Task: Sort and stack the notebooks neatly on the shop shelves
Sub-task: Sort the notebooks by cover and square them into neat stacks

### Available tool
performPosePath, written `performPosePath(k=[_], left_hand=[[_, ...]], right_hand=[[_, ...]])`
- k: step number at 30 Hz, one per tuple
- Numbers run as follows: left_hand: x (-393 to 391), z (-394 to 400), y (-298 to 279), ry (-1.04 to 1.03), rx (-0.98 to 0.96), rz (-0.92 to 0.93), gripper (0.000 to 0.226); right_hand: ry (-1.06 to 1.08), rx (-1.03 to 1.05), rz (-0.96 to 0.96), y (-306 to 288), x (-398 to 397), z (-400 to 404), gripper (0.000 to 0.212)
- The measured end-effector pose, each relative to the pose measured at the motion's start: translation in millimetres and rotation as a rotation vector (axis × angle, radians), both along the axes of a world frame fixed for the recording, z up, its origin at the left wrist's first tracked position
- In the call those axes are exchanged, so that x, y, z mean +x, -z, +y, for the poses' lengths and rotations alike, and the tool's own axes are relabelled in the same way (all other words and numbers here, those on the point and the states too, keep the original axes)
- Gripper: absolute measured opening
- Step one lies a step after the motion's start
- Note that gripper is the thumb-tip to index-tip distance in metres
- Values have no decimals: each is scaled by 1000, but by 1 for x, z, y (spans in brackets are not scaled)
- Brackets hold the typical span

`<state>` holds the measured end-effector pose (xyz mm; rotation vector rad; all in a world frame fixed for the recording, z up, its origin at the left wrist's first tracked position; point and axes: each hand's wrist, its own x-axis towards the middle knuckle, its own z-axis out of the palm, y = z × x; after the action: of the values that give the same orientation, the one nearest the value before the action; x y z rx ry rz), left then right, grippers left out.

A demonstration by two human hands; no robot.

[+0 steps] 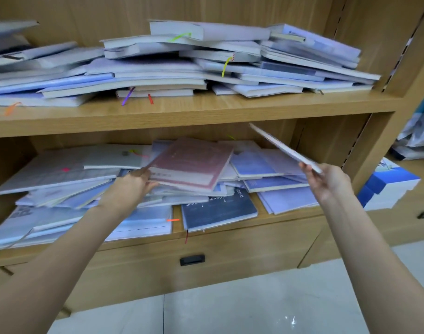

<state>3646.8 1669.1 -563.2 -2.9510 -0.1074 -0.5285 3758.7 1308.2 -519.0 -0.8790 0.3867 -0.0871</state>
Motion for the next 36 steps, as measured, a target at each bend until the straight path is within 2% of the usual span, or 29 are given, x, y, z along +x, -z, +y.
performPosePath(k=[2, 4, 6, 8, 11, 13, 14, 16, 18, 21, 23, 27, 30, 31, 32, 34, 36], left_hand=[[1, -6, 1, -46, -59, 31, 28], [1, -21, 3, -116, -186, 10, 41], [0, -44, 3, -178, -319, -41, 61], [0, -59, 5, -177, -370, -121, 81], [9, -60, 19, 40, -25, -253, 85], [15, -56, 29, 175, 114, -264, 75], [17, -53, 32, 223, 148, -265, 74], [18, -46, 35, 230, 163, -224, 82], [19, -41, 36, 216, 167, -202, 85], [19, -40, 38, 217, 157, -205, 84], [19, -40, 39, 196, 157, -209, 81], [17, -44, 38, 147, 170, -175, 74], [18, -42, 41, 128, 166, -173, 78], [17, -41, 41, 127, 166, -183, 78], [17, -42, 41, 124, 169, -184, 78], [17, -46, 40, 113, 174, -184, 75], [16, -50, 37, 104, 165, -192, 70]], right_hand=[[-88, -90, -44, -5, -13, 5, 10], [-217, -196, -128, -8, -27, 24, 15], [-329, -266, -176, -6, -38, 53, 28], [-447, -388, -186, 6, -45, 88, 28], [-523, -827, -214, 38, -44, 124, 15], [-554, -1092, -316, 52, -32, 127, 19], [-551, -1155, -333, 54, -25, 124, 22], [-432, -1079, -238, 61, 0, 109, 23], [-283, -807, -32, 68, 26, 91, 27], [-294, -305, 151, 69, 48, 84, 40], [-281, -191, 191, 65, 55, 87, 44], [-236, -175, 203, 61, 58, 92, 44], [-149, -270, 174, 44, 56, 74, 22], [-82, -326, 161, 38, 54, 64, 10], [0, -388, 138, 33, 49, 53, 7], [90, -444, 60, 27, 37, 32, 11], [5, -421, 37, 20, 25, 20, 33]])
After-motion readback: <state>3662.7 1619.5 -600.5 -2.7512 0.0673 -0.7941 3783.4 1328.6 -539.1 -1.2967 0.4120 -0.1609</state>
